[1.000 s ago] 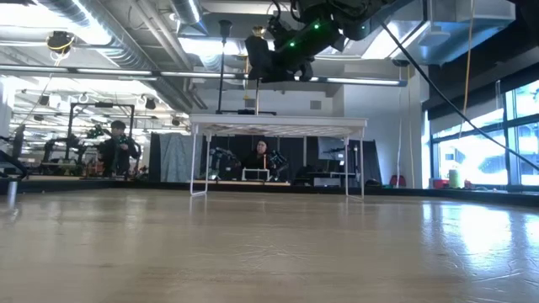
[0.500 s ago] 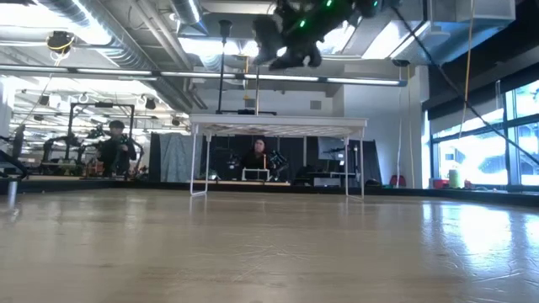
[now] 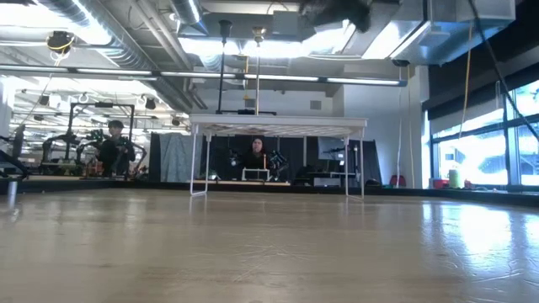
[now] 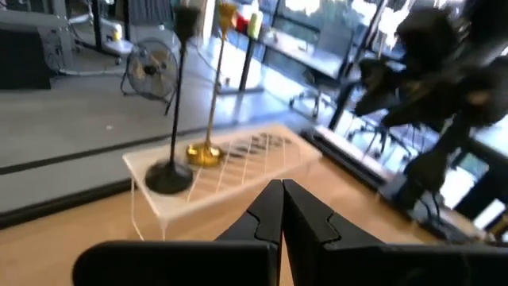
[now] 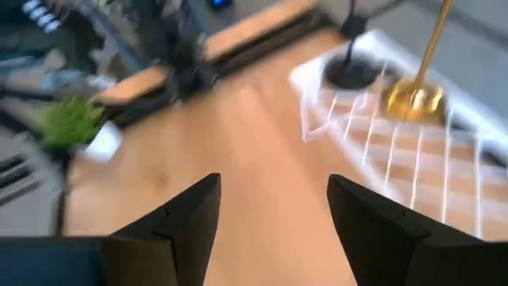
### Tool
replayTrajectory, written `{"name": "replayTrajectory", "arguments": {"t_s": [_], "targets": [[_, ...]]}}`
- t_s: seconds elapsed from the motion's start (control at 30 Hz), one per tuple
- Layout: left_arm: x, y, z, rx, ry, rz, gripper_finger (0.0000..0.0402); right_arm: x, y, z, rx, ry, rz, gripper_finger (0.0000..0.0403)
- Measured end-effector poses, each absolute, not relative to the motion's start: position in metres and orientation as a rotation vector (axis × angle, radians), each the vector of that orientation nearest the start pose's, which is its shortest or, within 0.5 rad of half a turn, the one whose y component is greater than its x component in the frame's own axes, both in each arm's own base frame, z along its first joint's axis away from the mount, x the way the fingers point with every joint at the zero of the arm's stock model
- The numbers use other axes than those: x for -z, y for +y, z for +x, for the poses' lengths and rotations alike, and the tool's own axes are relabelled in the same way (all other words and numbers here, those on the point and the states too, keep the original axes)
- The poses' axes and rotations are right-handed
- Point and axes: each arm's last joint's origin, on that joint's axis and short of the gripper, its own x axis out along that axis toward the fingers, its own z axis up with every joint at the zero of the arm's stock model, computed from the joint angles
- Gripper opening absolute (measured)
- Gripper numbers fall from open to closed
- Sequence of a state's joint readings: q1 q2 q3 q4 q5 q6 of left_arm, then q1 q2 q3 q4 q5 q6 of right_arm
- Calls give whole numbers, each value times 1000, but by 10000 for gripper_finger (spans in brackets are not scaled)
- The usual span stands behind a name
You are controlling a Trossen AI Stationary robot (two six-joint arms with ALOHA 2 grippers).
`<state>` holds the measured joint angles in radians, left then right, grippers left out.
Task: Pick & Place candle stick holders
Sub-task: Put the gold candle holder on the shelf
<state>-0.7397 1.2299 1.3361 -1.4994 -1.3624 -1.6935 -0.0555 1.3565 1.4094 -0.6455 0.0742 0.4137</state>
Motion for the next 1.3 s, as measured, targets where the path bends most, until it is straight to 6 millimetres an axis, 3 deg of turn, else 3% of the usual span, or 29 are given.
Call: {"name": "replayTrajectory", "arguments": {"t_s": [0.17, 0.33, 0.47, 0.6, 0.73, 0.87, 1.03, 1.17, 1.3], "targets": [[-360, -116, 166, -760, 153, -376, 1, -399, 15, 251, 136, 564, 470, 236], [-340, -134, 191, -631, 235, -435, 1, -413, 40, 221, 81, 540, 531, 236], [-318, -142, 224, -403, 240, -539, 1, -420, 59, 200, 20, 539, 567, 235], [-302, -134, 261, -182, 53, -656, 1, -422, 77, 182, -64, 587, 599, 235], [-286, -123, 299, -143, -93, -663, 2, -423, 95, 167, -123, 606, 612, 228], [-260, -118, 345, -70, -32, -682, 8, -422, 111, 150, -147, 631, 599, 205], [-239, -126, 396, -25, 16, -737, 16, -414, 122, 124, -148, 745, 570, 166], [-232, -137, 425, 1, 17, -744, 17, -404, 121, 101, -120, 917, 567, 136], [-233, -143, 441, 17, 3, -749, 17, -396, 122, 83, -107, 1079, 564, 115]]}}
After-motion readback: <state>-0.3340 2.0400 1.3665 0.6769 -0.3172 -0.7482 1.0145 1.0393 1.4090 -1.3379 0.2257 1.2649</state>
